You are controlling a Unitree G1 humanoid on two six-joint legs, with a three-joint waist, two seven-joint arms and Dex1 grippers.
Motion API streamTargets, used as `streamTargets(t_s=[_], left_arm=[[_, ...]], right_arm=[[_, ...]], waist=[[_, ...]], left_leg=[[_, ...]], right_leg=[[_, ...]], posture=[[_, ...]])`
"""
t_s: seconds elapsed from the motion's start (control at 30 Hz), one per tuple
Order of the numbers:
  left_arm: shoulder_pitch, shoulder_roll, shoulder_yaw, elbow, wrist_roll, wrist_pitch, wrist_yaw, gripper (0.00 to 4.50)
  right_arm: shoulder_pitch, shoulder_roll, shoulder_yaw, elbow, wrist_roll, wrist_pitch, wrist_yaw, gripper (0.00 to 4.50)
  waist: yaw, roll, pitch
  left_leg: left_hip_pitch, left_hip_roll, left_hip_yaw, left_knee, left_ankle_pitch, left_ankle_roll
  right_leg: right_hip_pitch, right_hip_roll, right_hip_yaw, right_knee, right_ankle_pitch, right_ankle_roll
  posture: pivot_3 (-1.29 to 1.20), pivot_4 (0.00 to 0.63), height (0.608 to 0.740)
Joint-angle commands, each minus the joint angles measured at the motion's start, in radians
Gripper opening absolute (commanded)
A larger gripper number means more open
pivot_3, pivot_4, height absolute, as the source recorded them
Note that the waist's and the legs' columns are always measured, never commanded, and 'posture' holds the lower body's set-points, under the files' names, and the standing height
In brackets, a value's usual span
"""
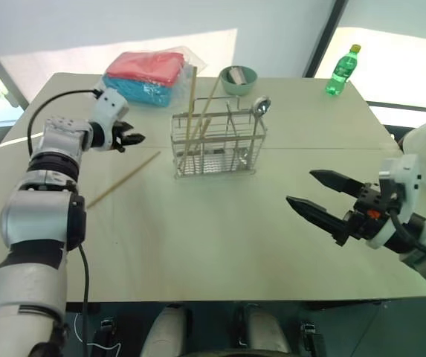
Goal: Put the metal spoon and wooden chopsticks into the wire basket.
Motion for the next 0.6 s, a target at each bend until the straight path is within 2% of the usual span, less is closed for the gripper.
streamTargets(t_s=[0.03, 0.23, 0.53, 0.6], left_arm=[[0.013, -0.023, -0.044, 0.009, 0.043, 0.010, -0.001, 2.38], [0.043, -0.045, -0.089, 0.025, 0.089, 0.042, -0.006, 2.38], [0.053, -0.063, -0.119, 0.035, 0.131, 0.081, 0.062, 2.38], [0.053, -0.067, -0.119, 0.035, 0.132, 0.081, 0.069, 1.80]], right_arm=[[0.027, 0.007, -0.055, -0.051, 0.033, 0.001, -0.024, 4.50], [0.085, 0.006, -0.114, -0.084, 0.085, 0.012, -0.057, 4.50], [0.153, -0.022, -0.166, -0.112, 0.112, 0.016, -0.031, 4.50], [0.155, -0.027, -0.167, -0.110, 0.113, 0.014, -0.032, 4.50]], waist=[[0.000, 0.000, 0.000], [0.001, 0.000, 0.000], [0.001, 0.001, -0.004], [0.001, 0.002, -0.005]], left_leg=[[0.000, 0.000, 0.000, 0.000, 0.000, 0.000], [0.000, 0.000, 0.000, 0.000, 0.000, 0.000], [0.001, 0.001, 0.000, 0.001, 0.000, 0.001], [0.001, 0.001, 0.000, 0.001, 0.000, 0.001]], right_leg=[[0.000, 0.000, 0.000, 0.000, 0.000, 0.000], [0.000, 0.000, 0.000, -0.001, 0.000, 0.000], [0.001, 0.000, 0.000, -0.002, 0.000, 0.000], [0.002, 0.000, 0.000, -0.002, 0.000, 0.000]], posture=[[0.00, 0.150, 0.667], [0.00, 0.150, 0.667], [0.00, 0.150, 0.667], [0.00, 0.150, 0.667]])
